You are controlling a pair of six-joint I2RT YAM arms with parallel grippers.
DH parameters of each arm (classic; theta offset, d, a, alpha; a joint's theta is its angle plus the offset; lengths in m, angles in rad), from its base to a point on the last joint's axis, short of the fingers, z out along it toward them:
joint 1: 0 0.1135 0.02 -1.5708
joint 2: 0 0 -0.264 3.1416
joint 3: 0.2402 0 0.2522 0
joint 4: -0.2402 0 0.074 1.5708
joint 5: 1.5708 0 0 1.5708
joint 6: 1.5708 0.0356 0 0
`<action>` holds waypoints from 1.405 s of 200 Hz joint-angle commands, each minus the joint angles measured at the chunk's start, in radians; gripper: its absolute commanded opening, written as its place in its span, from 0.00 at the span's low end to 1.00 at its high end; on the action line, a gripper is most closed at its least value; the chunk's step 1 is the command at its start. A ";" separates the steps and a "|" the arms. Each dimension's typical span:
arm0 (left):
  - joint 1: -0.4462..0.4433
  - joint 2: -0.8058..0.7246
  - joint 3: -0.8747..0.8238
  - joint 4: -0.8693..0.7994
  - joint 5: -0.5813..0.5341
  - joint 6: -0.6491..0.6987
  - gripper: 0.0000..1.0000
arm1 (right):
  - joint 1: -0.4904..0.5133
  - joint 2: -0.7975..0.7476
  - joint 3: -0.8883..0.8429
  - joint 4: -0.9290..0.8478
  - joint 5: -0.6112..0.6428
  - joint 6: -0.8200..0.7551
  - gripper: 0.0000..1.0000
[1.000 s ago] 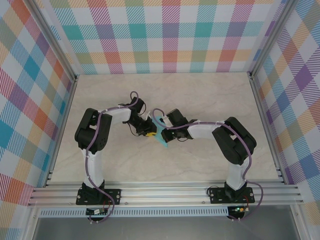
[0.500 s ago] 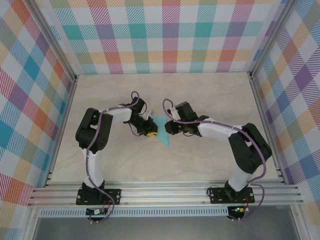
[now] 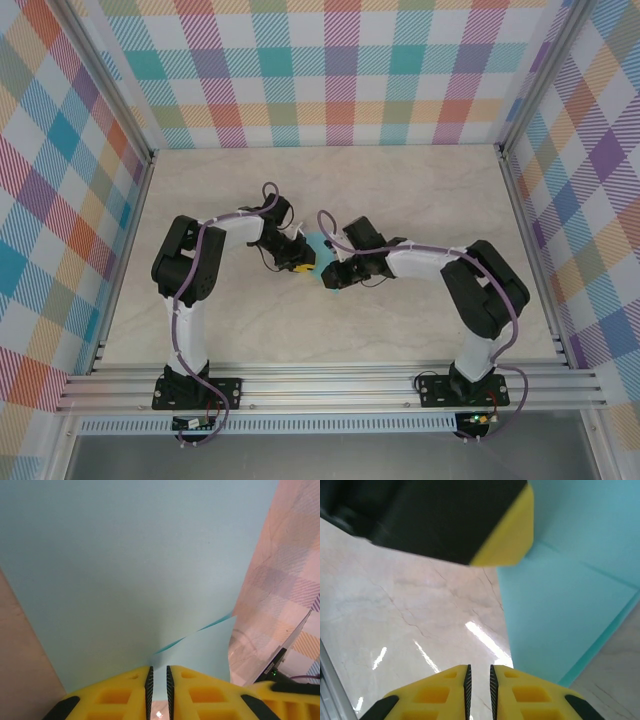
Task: Fold a paper plane with a square sheet of paper (fold left side to right side)
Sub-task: Third fold the triangle at the center of the table.
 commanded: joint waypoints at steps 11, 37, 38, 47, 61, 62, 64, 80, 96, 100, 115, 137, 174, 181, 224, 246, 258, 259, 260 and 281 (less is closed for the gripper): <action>-0.008 0.038 0.010 -0.011 -0.081 0.002 0.18 | 0.001 0.038 0.050 -0.032 -0.012 0.014 0.18; -0.007 0.037 0.011 -0.014 -0.083 0.004 0.17 | 0.001 0.047 0.042 -0.035 -0.009 0.015 0.18; -0.008 0.038 0.011 -0.014 -0.083 0.004 0.18 | 0.001 0.047 0.042 -0.035 -0.009 0.015 0.18; -0.008 0.038 0.012 -0.015 -0.084 0.004 0.17 | 0.002 0.050 0.039 -0.038 -0.007 0.014 0.18; -0.008 0.038 0.013 -0.014 -0.084 0.005 0.18 | 0.002 0.054 0.040 -0.044 -0.006 0.011 0.17; -0.008 0.039 0.013 -0.014 -0.085 0.005 0.17 | 0.002 0.054 0.040 -0.044 -0.006 0.011 0.17; -0.008 0.039 0.015 -0.014 -0.086 0.005 0.17 | 0.002 0.055 0.041 -0.047 -0.005 0.011 0.17; -0.007 0.040 0.016 -0.016 -0.087 0.006 0.17 | 0.002 0.063 0.044 -0.059 0.000 0.003 0.17; -0.008 0.041 0.018 -0.016 -0.087 0.005 0.17 | 0.002 0.067 0.044 -0.067 -0.001 -0.002 0.17; -0.008 0.042 0.019 -0.015 -0.087 0.003 0.17 | 0.002 0.067 0.044 -0.067 -0.001 -0.002 0.16; -0.008 0.042 0.022 -0.017 -0.088 0.003 0.17 | 0.001 0.069 0.043 -0.075 0.002 -0.006 0.16; -0.008 0.042 0.025 -0.020 -0.090 0.004 0.17 | 0.002 0.073 0.042 -0.086 0.009 -0.009 0.16; -0.008 0.042 0.030 -0.025 -0.093 0.005 0.17 | 0.002 0.074 0.039 -0.112 0.031 -0.013 0.15; -0.008 0.042 0.030 -0.025 -0.093 0.005 0.17 | 0.001 0.076 0.039 -0.119 0.039 -0.012 0.14; -0.007 0.029 0.052 -0.043 -0.090 0.012 0.18 | 0.000 0.081 0.022 -0.148 0.068 0.010 0.08; -0.006 -0.003 0.076 -0.059 -0.081 0.017 0.22 | -0.002 0.093 0.012 -0.162 0.068 0.013 0.05; -0.005 -0.030 0.092 -0.072 -0.081 0.021 0.25 | -0.004 0.101 0.007 -0.166 0.068 0.018 0.04; -0.004 -0.031 0.094 -0.073 -0.081 0.021 0.26 | -0.004 0.100 0.007 -0.166 0.068 0.017 0.03; -0.003 -0.034 0.094 -0.074 -0.081 0.023 0.26 | -0.005 0.100 0.006 -0.166 0.068 0.018 0.03; 0.001 -0.086 0.113 -0.094 -0.091 0.027 0.27 | -0.011 0.106 -0.008 -0.155 0.063 0.033 0.00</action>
